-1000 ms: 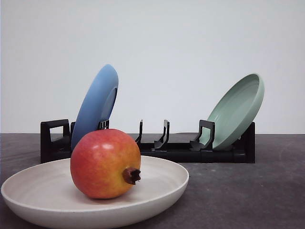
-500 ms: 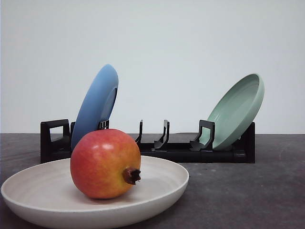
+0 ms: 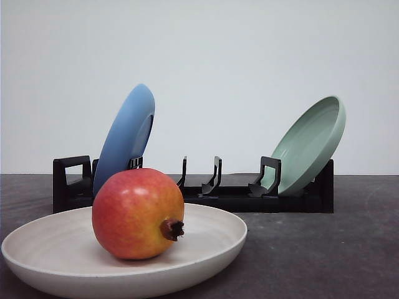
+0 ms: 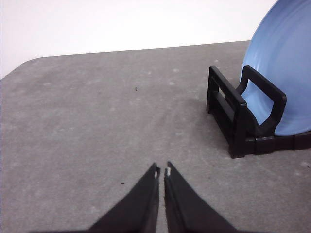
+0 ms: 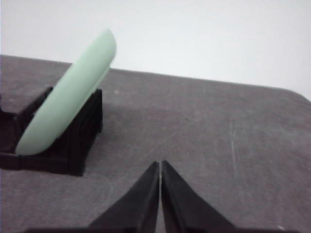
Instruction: Place pomegranate in white plate
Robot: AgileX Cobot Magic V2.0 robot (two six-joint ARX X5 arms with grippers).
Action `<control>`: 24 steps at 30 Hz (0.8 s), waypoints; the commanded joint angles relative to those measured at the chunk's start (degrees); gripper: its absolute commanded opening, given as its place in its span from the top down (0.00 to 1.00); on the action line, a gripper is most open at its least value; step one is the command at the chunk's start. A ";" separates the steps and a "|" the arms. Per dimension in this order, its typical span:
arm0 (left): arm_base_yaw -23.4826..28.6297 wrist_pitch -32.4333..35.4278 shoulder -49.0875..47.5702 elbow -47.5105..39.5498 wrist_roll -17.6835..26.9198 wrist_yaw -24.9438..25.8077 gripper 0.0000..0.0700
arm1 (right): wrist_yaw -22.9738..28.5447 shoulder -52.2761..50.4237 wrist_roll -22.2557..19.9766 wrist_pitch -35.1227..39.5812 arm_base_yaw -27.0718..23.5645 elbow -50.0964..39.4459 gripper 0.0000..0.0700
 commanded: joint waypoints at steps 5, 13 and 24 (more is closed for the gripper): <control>-0.11 -0.22 -0.07 -0.57 0.26 0.15 1.00 | 0.22 -3.22 -0.14 -5.21 -0.79 -0.17 1.00; -0.11 -0.22 -0.07 -0.56 0.26 0.15 1.00 | 0.18 -4.17 0.52 -9.97 -1.07 -0.17 1.00; -0.11 -0.22 -0.07 -0.55 0.26 0.15 1.00 | 0.17 -4.17 4.18 -9.97 -1.12 -0.17 1.00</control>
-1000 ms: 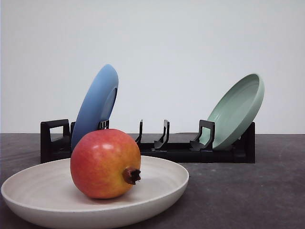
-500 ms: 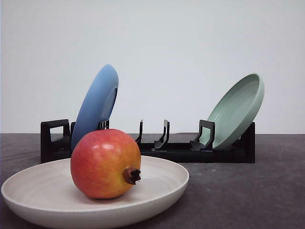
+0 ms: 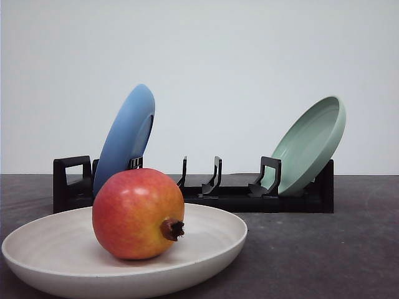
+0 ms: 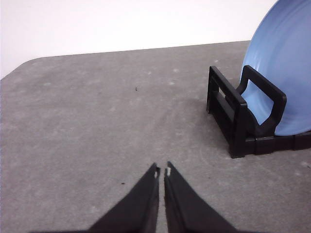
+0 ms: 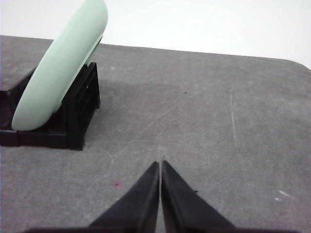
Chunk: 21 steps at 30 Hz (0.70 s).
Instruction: Place pomegranate in white plate
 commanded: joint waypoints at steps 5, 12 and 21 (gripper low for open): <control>-0.11 -0.22 -0.07 -0.55 0.25 0.15 1.00 | 0.22 -0.04 1.27 -0.51 -1.27 -0.22 1.00; -0.11 -0.22 -0.07 -0.55 0.25 0.15 1.00 | 0.17 -0.04 1.25 -0.13 -2.00 -0.22 1.00; -0.11 -0.22 -0.07 -0.55 0.25 0.14 1.00 | 0.18 -0.04 1.25 0.70 -2.00 -0.22 1.00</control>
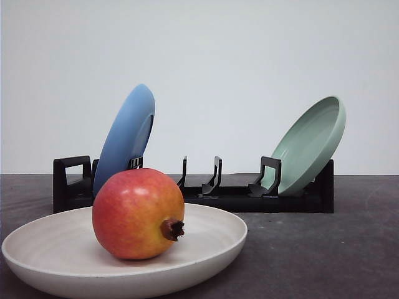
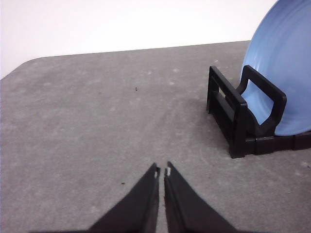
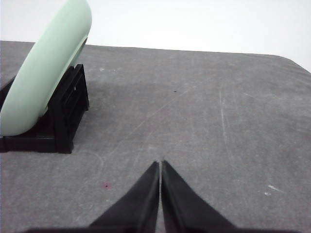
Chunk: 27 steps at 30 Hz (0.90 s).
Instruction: Place pomegranate in white plate
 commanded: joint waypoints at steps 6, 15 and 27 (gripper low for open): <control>-0.11 -0.22 -0.07 -0.55 0.24 0.15 1.00 | 0.20 -0.04 0.61 0.52 -0.11 -0.21 1.00; -0.11 -0.22 -0.07 -0.55 0.24 0.15 1.00 | 0.20 -0.04 0.61 0.52 -0.11 -0.20 1.00; -0.11 -0.22 -0.07 -0.55 0.24 0.15 1.00 | 0.20 -0.04 0.61 0.52 -0.11 -0.20 1.00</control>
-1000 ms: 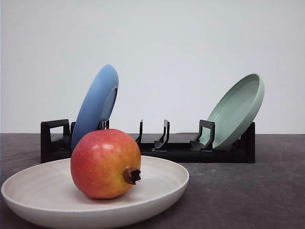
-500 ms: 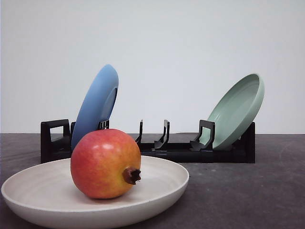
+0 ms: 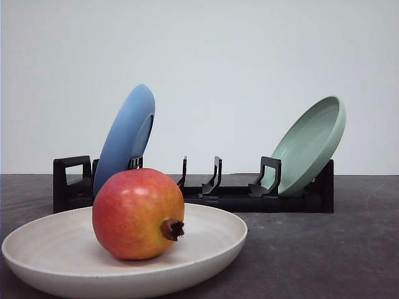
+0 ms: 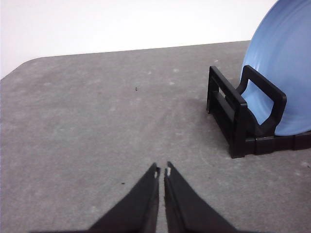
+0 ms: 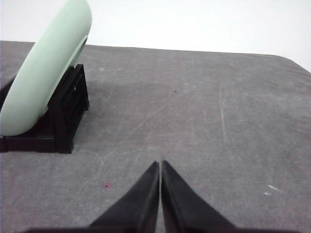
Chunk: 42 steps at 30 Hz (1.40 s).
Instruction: Place pomegranate in white plate
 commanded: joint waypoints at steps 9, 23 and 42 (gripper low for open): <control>-0.11 -0.23 -0.07 -0.55 0.24 0.15 1.00 | 0.20 -0.04 0.60 0.52 -0.11 -0.20 1.00; -0.46 -0.23 -0.07 -0.55 0.24 0.15 1.00 | 0.20 -0.04 0.60 0.52 -0.11 -0.20 1.00; -0.46 -0.23 -0.07 -0.55 0.24 0.15 1.00 | 0.20 -0.04 0.60 0.52 -0.11 -0.20 1.00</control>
